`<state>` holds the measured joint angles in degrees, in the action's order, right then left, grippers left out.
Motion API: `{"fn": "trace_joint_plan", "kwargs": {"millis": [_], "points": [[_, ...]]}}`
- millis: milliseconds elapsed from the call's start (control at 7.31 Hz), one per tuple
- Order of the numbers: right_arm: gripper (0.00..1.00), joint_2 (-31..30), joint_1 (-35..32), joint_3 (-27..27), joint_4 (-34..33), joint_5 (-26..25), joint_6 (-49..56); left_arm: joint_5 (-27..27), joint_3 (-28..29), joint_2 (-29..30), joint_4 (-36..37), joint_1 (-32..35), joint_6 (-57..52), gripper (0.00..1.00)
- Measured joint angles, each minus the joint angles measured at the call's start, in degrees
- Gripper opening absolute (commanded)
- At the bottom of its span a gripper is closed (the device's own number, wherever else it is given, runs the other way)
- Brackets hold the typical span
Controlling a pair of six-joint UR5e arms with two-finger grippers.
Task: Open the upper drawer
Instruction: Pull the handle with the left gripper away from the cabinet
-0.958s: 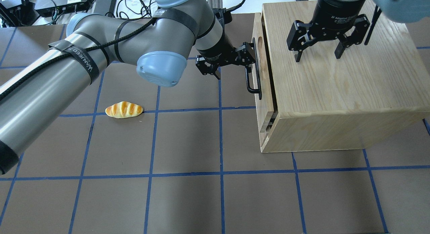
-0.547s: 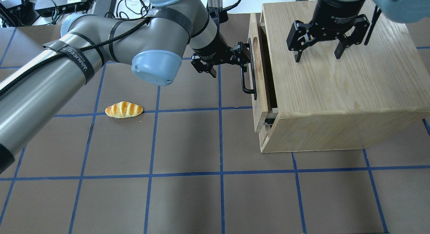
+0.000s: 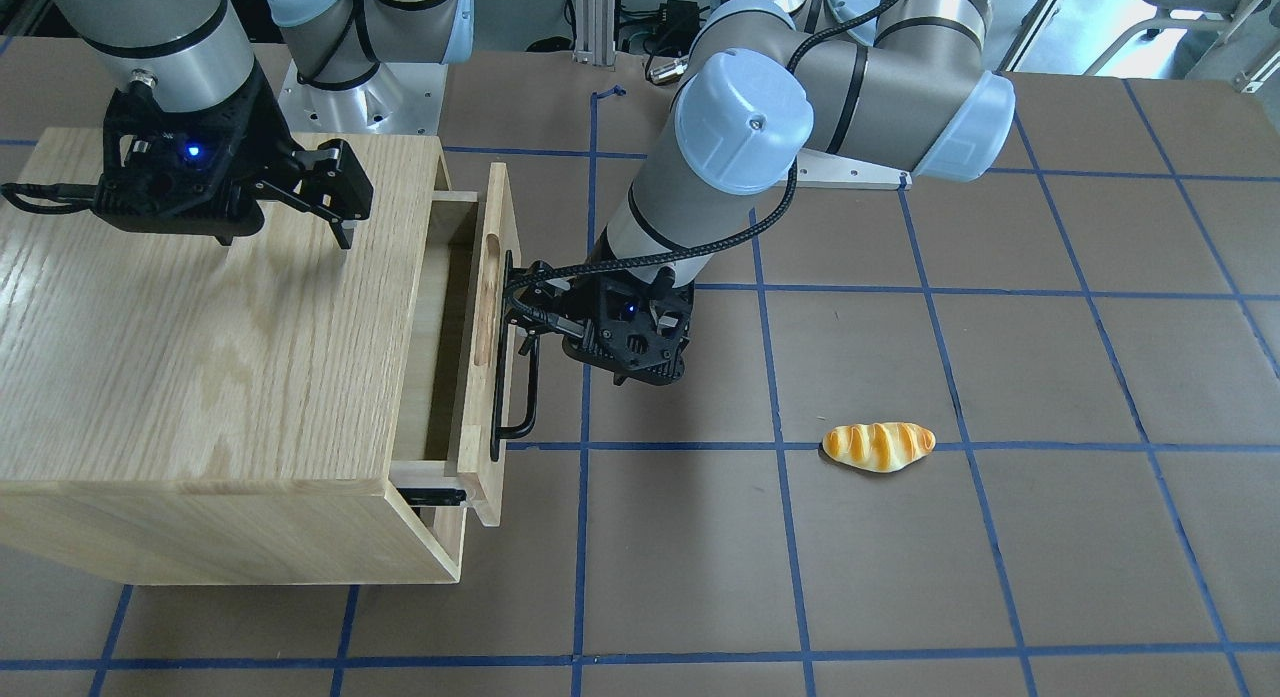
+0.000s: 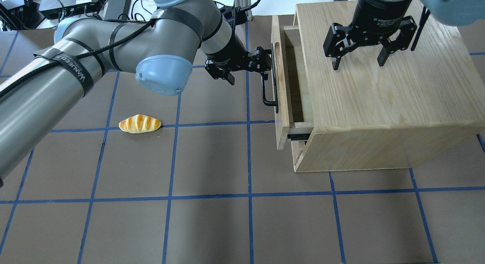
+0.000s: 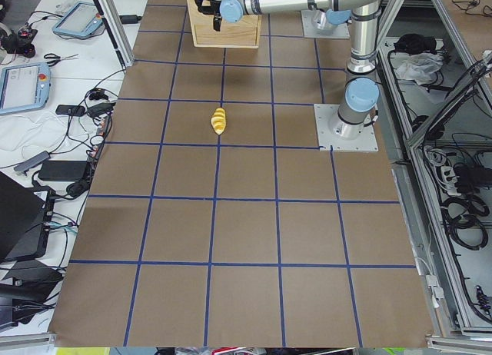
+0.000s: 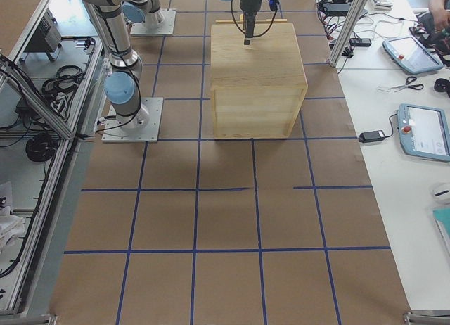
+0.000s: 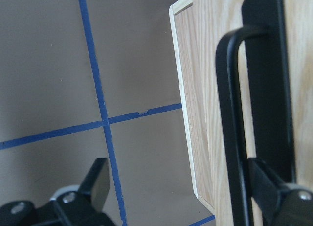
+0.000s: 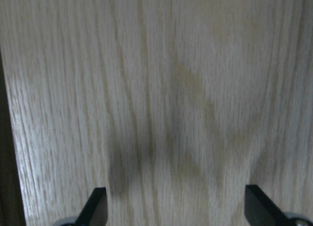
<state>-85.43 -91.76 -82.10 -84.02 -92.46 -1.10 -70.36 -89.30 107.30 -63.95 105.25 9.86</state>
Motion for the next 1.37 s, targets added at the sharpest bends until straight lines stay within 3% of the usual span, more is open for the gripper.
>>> {"fn": "trace_joint_plan", "kwargs": {"millis": [1368], "points": [[1.00, 0.00, 0.00, 0.00, 0.00, 0.00, 0.02, -0.30, -3.62, -3.46, -0.16, -2.45, -4.91, 1.00]]}}
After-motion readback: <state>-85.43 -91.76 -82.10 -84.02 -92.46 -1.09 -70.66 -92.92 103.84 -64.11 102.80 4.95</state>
